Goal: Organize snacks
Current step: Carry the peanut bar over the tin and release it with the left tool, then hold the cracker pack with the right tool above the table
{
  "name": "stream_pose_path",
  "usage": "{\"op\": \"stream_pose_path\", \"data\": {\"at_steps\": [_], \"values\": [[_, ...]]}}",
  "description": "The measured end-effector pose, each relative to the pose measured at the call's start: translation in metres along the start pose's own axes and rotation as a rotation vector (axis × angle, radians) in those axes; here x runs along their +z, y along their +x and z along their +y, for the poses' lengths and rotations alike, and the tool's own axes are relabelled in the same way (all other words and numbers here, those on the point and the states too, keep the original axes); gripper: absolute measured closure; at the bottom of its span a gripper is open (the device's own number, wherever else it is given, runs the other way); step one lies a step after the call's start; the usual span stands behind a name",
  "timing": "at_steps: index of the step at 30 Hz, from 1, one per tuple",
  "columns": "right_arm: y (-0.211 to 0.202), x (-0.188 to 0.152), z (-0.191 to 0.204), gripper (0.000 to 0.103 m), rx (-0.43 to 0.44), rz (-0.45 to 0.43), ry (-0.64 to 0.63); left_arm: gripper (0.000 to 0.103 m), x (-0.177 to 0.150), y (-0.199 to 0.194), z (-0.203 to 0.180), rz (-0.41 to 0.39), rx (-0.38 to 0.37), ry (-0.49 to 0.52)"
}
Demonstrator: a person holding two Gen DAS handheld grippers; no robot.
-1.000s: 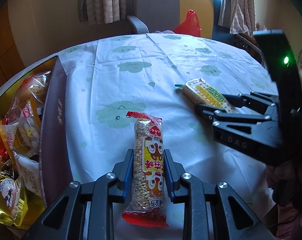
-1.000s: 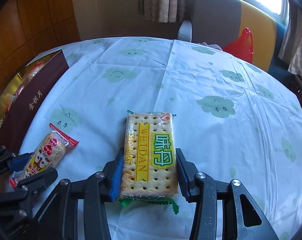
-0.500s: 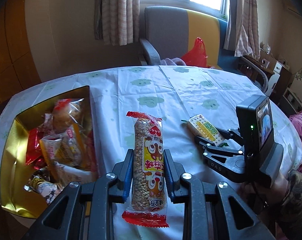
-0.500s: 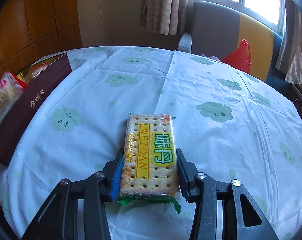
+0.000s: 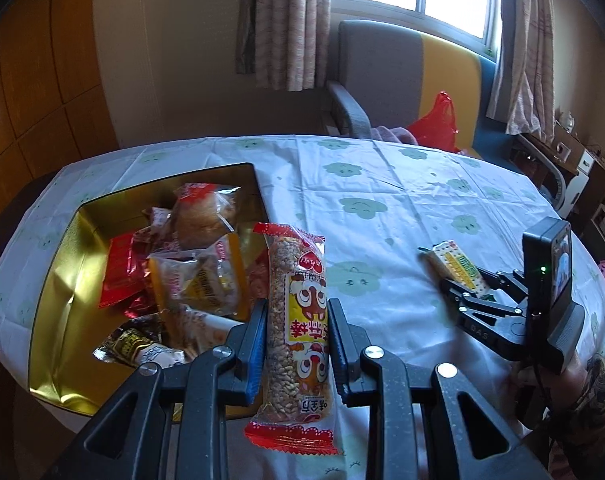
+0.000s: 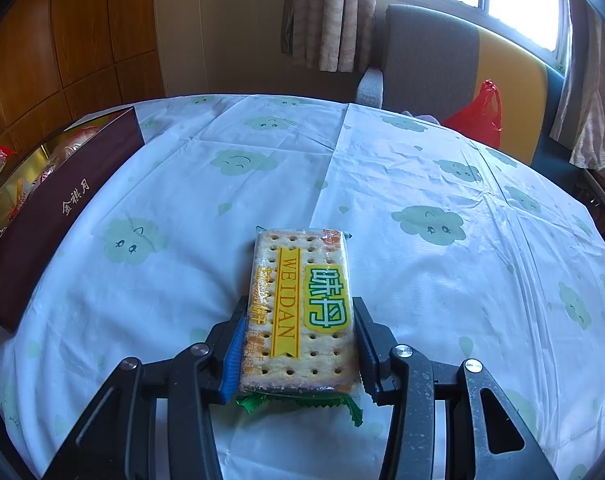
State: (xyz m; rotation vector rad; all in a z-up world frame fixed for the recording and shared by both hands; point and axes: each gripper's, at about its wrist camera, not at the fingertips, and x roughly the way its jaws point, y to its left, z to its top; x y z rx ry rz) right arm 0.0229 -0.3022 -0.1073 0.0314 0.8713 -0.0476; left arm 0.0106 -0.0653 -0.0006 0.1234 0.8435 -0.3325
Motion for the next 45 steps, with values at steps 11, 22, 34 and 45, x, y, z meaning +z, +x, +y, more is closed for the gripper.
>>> {"op": "stream_pose_path", "data": {"at_steps": [11,22,34,45], "values": [[0.0,0.0,0.001,0.056,-0.009,-0.002,-0.006,0.075,-0.003,-0.01,0.09,0.004,0.079,-0.192],[0.0,0.0,0.001,0.056,-0.009,-0.002,-0.006,0.075,0.008,0.01,0.199,0.064,0.179,-0.38],[0.0,0.001,0.001,0.056,-0.007,-0.003,-0.004,0.07,0.049,0.091,0.211,0.153,0.26,-0.303],[0.001,0.001,0.001,0.056,-0.006,-0.006,0.002,0.068,0.024,0.071,0.209,0.114,0.281,-0.348]]}}
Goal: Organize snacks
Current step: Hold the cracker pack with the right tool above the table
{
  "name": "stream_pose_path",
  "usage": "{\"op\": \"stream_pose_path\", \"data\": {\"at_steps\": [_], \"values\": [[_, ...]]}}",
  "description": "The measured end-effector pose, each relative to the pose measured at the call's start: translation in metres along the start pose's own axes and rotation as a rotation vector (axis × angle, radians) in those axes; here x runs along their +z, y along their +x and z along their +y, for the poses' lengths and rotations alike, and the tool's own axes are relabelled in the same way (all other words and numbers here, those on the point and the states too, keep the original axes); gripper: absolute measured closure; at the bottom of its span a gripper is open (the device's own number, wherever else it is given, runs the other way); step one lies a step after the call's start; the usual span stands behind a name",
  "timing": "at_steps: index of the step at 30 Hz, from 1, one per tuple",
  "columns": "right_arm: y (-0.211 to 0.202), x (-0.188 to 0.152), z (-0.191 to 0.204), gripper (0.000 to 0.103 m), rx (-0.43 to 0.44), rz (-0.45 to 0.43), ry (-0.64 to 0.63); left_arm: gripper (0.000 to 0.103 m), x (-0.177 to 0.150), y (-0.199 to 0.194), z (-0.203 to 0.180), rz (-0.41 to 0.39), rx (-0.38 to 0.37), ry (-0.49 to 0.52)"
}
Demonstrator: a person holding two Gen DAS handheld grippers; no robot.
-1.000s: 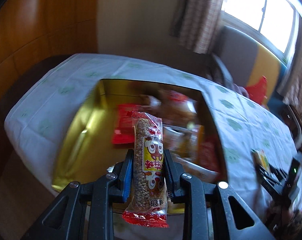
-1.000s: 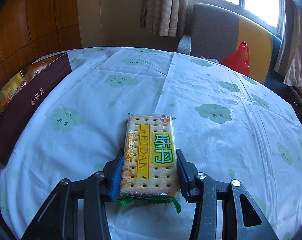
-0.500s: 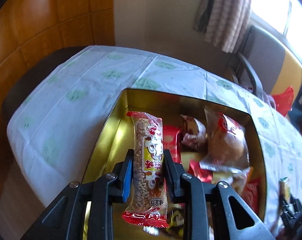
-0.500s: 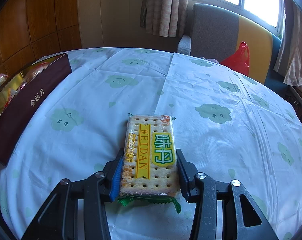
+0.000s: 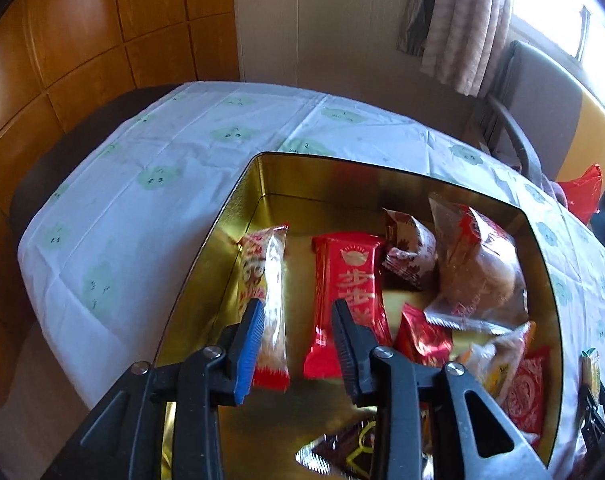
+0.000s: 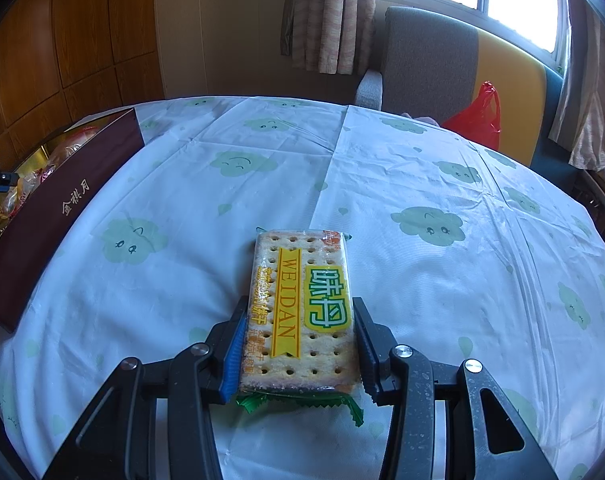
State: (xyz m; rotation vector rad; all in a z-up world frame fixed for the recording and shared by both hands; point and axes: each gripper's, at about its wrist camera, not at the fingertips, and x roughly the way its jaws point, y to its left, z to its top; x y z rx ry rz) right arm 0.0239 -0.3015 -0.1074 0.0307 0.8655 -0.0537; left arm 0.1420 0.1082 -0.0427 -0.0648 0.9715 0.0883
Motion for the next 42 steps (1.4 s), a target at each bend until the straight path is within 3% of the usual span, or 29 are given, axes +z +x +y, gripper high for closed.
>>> {"op": "stream_pose_path", "data": {"at_steps": [4,17,30,42], "values": [[0.0,0.0,0.0,0.055,-0.001,0.0,0.0,0.068,-0.016,-0.017,-0.005,-0.016,0.035,0.003],[0.0,0.001,0.001,0.056,-0.01,-0.002,-0.004,0.068,-0.055,-0.065,-0.032,-0.073,-0.035,0.028],[-0.001,0.0,0.002,0.056,-0.017,-0.003,-0.009,0.068,-0.085,-0.07,-0.051,-0.052,-0.071,0.058],[0.0,0.0,0.003,0.056,-0.024,-0.001,-0.018,0.068,-0.09,-0.077,-0.053,-0.097,-0.051,0.082]]}}
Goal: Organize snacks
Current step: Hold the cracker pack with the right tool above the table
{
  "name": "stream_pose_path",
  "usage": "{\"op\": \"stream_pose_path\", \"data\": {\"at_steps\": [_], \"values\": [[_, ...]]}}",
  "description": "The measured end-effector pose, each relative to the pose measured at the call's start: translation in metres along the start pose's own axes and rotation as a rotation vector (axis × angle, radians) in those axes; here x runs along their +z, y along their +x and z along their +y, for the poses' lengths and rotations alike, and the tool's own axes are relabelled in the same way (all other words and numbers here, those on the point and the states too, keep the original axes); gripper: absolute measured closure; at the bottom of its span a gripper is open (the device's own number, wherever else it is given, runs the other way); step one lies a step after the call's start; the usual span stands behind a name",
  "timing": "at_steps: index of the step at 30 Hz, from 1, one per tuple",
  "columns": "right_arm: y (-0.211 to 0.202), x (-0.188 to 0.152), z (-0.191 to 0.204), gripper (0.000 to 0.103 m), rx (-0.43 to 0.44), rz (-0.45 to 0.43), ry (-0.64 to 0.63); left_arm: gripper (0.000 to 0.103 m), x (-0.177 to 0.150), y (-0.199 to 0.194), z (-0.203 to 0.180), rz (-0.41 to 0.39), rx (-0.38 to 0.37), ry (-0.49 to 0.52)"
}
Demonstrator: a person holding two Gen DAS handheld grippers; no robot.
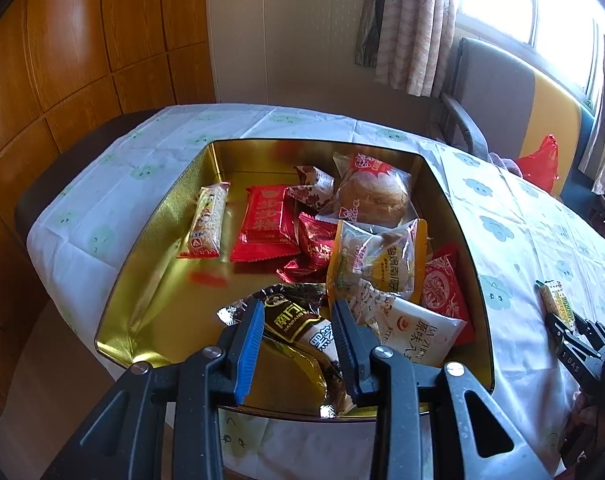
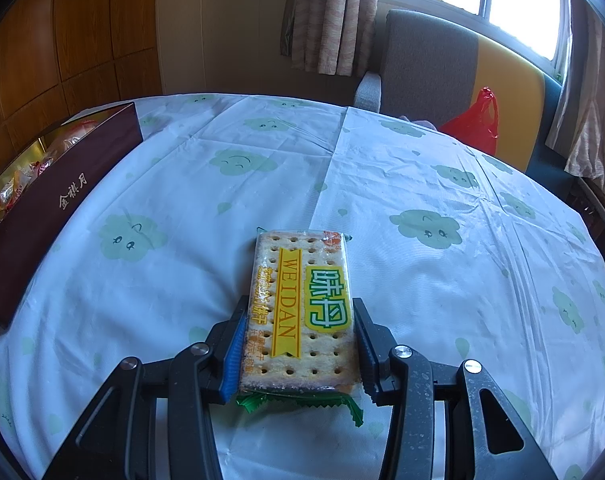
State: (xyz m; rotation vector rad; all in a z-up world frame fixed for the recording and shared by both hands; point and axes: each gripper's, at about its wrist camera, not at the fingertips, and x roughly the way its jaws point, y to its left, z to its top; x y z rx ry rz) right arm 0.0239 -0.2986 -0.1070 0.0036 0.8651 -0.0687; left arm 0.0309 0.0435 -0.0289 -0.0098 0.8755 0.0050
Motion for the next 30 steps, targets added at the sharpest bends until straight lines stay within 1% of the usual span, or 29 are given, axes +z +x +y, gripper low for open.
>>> {"op": "stream_pose_path", "data": {"at_steps": [9,19,27,30], "values": [[0.0,0.0,0.001,0.056,-0.011,0.004,-0.011,0.068,-0.002,-0.002,0.012,-0.001,0.016,-0.017],[0.0,0.002,0.003,0.057,-0.028,0.019,-0.007,0.068,-0.005,-0.008,0.033,-0.016,0.056,-0.051],[-0.001,0.007,0.003,0.057,-0.024,0.059,0.009,0.068,-0.005,-0.011,0.043,-0.027,0.073,-0.071],[-0.004,0.01,0.002,0.057,-0.004,0.075,0.028,0.068,-0.005,-0.012,0.045,-0.03,0.074,-0.077]]}}
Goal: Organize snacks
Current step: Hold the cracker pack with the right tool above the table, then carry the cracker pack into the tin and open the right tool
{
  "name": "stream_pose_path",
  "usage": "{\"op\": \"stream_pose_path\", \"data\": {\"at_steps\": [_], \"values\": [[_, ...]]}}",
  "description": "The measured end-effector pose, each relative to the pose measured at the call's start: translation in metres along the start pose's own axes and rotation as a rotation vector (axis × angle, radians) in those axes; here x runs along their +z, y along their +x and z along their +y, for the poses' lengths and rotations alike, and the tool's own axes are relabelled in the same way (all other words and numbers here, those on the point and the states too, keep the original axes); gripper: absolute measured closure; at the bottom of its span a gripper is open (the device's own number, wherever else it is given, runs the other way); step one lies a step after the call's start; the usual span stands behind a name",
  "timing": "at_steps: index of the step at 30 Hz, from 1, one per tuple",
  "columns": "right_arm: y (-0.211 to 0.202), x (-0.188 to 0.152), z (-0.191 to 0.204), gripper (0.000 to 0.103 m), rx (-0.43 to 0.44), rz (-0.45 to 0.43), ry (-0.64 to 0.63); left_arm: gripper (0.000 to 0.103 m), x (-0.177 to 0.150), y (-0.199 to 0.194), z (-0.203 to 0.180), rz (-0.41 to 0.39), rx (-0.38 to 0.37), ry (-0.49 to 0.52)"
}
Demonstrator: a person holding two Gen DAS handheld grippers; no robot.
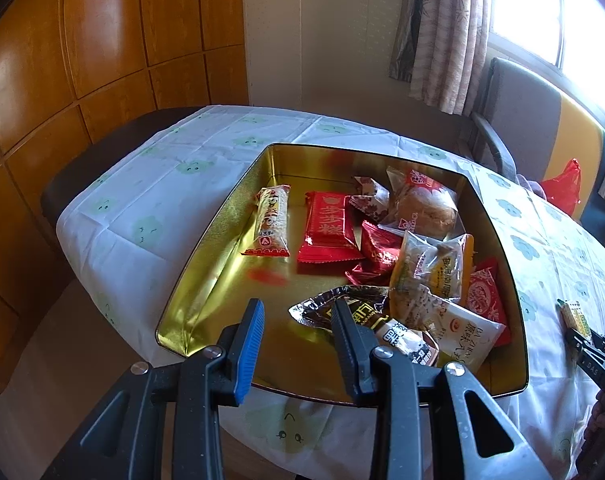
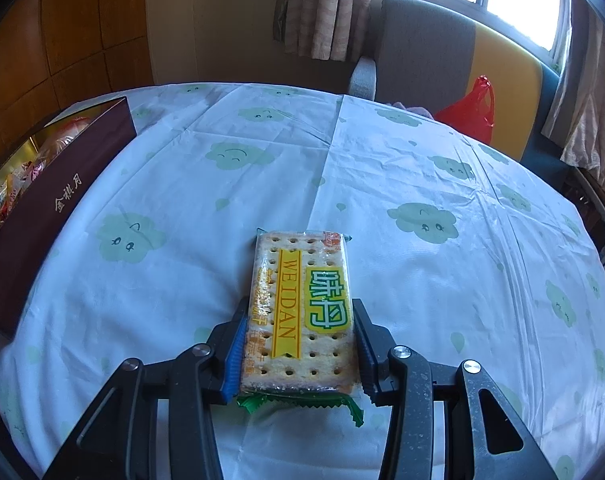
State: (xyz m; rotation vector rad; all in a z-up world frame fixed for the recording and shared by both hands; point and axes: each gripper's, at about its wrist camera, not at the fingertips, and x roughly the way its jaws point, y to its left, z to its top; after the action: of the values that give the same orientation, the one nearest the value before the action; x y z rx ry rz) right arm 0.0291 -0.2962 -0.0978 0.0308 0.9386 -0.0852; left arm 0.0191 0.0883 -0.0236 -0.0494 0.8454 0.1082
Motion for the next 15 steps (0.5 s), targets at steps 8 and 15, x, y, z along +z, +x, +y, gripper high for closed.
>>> {"op": "stream_pose_path", "data": {"at_steps": [8,15], "values": [[-0.02,0.014,0.018,0.057,0.063,-0.027,-0.016,0.068,0.0,0.001,0.003,0.0,-0.001,-0.009],[-0.025,0.011,0.041,0.057,0.12,-0.003,-0.067,0.068,-0.001,0.004,0.005,0.007,-0.004,-0.014]]}}
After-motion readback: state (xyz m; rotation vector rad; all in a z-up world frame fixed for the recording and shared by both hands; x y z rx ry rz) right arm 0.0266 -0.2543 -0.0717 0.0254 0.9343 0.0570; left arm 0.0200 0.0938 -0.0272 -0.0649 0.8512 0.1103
